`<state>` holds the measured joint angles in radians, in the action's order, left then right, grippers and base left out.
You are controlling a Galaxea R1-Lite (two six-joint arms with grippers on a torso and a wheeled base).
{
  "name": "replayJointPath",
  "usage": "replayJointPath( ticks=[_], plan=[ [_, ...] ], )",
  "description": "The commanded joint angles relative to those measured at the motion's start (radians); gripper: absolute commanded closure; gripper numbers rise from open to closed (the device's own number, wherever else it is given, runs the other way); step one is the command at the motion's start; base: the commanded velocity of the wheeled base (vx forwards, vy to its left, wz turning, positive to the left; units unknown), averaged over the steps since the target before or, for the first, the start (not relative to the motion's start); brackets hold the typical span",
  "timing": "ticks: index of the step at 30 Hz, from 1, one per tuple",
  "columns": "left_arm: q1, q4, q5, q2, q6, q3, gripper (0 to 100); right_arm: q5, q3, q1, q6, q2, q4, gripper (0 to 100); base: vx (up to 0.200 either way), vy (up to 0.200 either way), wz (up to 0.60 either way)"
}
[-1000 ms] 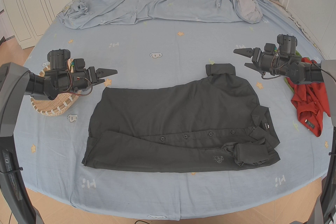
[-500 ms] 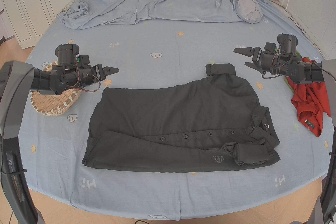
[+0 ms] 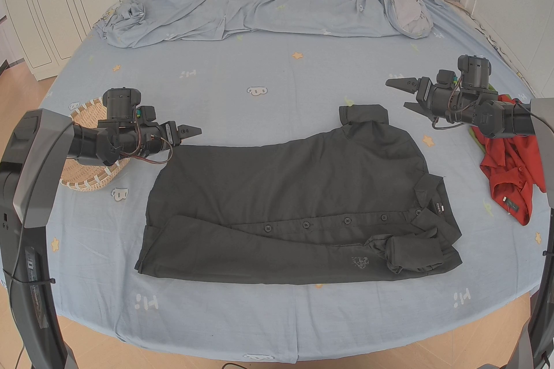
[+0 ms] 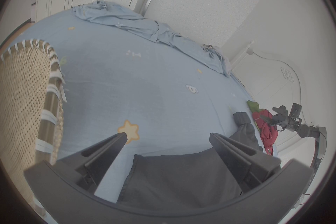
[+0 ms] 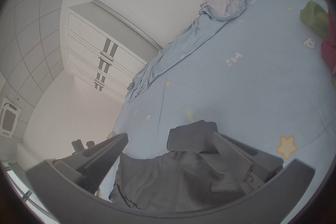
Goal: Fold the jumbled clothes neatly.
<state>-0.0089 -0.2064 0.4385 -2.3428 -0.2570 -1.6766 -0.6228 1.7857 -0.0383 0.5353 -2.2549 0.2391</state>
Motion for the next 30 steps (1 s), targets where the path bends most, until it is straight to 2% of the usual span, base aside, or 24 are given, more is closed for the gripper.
replayJointPath(
  ticks=[1,14,15,30],
  plan=[
    [-0.005,0.001,0.0,-0.024,-0.002,-0.003,0,0.0,0.0,0.0,0.0,0.0,0.0,0,0.0,0.0,0.0],
    [-0.014,0.035,0.0,-0.021,-0.001,0.001,0,-0.002,0.0,0.003,0.0,0.0,0.0,0,0.0,0.0,0.0],
    [-0.014,0.035,0.0,-0.02,-0.001,0.003,100,-0.002,0.0,0.005,0.0,0.0,0.0,0,0.0,0.0,0.0],
    [-0.006,0.035,0.0,-0.007,-0.005,-0.014,100,-0.002,0.009,0.006,-0.003,-0.043,0.002,0,0.0,0.0,0.0]
  ],
)
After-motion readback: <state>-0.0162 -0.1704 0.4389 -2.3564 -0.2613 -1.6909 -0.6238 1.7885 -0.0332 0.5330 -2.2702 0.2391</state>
